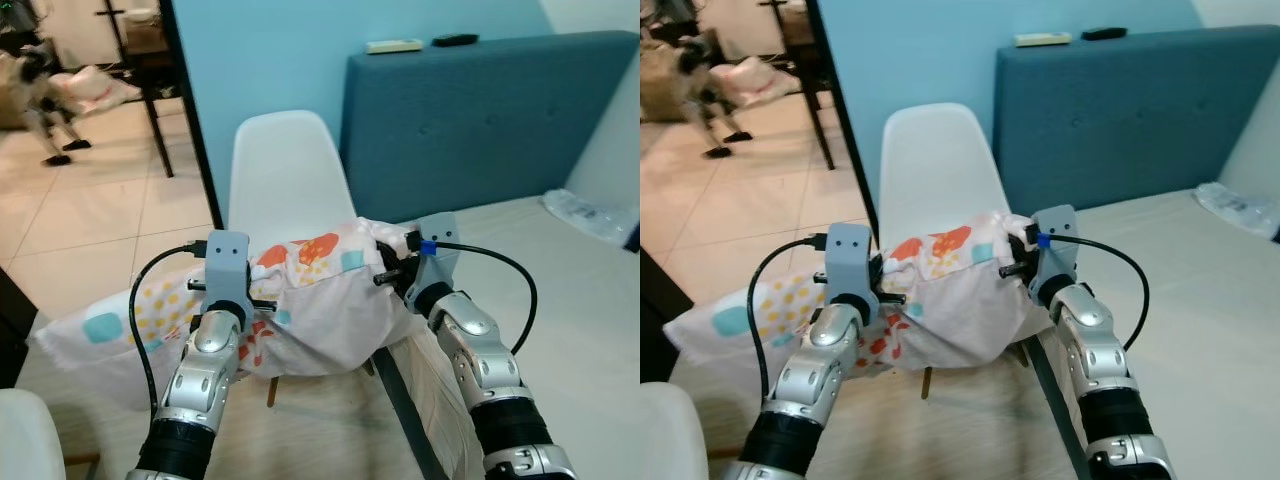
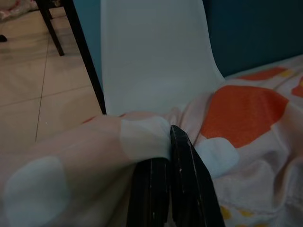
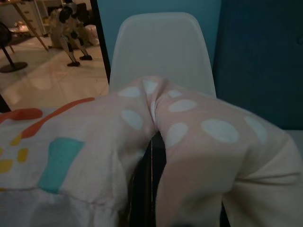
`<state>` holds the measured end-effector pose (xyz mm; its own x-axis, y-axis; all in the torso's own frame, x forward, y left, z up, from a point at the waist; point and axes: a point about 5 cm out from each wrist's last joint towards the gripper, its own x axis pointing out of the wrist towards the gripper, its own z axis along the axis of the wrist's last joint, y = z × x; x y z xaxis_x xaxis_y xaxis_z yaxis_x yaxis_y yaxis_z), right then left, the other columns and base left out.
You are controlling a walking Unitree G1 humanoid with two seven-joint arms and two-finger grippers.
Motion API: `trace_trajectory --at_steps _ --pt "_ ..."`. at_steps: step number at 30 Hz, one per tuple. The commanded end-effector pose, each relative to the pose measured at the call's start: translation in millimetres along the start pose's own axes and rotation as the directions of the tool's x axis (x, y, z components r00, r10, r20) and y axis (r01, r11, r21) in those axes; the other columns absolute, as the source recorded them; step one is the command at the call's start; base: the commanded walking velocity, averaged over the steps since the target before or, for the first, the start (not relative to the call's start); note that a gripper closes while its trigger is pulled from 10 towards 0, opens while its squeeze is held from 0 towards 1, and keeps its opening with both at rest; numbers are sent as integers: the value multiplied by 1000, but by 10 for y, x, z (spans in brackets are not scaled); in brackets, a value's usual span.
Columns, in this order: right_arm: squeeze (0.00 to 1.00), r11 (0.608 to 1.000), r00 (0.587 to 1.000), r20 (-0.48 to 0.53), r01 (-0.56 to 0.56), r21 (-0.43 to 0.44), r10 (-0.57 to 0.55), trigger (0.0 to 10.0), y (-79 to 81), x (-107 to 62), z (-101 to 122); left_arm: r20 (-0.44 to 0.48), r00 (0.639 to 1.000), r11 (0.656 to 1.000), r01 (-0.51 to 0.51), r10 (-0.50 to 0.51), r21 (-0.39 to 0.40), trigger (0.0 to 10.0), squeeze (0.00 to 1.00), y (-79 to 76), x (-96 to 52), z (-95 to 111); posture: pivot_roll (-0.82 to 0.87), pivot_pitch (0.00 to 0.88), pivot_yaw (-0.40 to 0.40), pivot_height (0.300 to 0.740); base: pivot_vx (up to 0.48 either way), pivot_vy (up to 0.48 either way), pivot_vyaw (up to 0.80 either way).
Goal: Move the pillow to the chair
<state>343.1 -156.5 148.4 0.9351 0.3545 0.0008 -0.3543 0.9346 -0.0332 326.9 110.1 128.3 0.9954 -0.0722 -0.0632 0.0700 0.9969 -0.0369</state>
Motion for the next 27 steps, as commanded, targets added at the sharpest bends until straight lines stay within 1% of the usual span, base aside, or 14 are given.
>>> trace_trajectory --at_steps 1,7,15,27 --pt "0 999 999 3 -35 -7 35 10000 65 19 -1 75 997 1000 25 -24 -12 10000 0 -80 32 158 -54 44 15 740 0 0 0" --pt "0 999 999 0 -48 -12 48 10000 91 35 3 81 997 999 13 -9 -51 10000 0 -54 35 165 -54 38 9 740 0 0 0" --pt "0 998 998 -3 -66 -10 66 10000 113 40 -1 87 996 998 38 -33 -58 10000 0 -76 31 178 -56 35 6 740 0 0 0" --pt "0 995 995 -1 -99 -8 99 10000 168 50 1 95 995 998 28 -23 -57 10000 0 -57 36 193 -56 38 5 740 0 0 0"
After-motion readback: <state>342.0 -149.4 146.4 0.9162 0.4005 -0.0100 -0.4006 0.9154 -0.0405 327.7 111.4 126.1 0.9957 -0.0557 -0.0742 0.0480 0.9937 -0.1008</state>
